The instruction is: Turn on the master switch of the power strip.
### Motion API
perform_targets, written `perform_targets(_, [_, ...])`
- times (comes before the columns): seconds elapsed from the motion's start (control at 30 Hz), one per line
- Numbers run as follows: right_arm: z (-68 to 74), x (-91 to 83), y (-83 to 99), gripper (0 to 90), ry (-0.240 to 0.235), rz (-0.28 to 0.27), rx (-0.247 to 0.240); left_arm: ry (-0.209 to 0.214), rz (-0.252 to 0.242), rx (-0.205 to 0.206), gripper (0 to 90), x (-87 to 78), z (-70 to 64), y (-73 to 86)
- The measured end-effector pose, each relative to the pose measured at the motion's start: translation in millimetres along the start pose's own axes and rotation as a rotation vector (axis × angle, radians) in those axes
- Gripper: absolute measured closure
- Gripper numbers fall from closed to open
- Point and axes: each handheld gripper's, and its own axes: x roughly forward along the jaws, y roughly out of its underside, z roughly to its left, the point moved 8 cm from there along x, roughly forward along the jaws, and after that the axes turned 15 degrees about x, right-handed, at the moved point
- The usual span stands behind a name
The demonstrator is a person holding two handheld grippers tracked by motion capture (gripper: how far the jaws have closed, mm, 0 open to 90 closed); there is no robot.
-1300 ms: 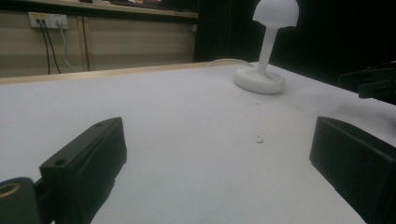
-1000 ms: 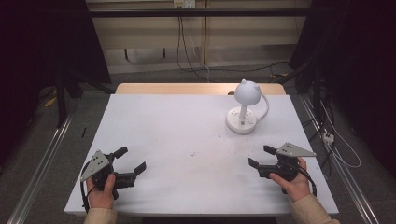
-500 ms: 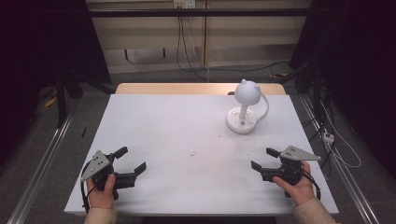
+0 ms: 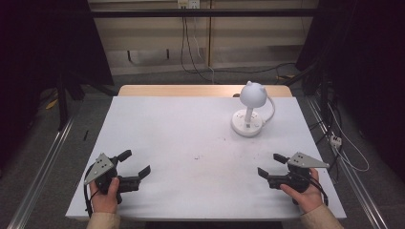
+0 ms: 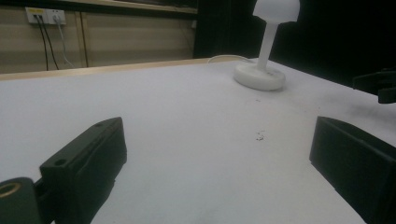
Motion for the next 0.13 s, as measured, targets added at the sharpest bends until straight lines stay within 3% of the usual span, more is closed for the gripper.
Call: perform_targets(0.13, [-0.8,-0.2,-0.8,12.4,0.002,-0.004,0.002,0.0,0.007,0.0,3.6,1.7,0.4,-0.3])
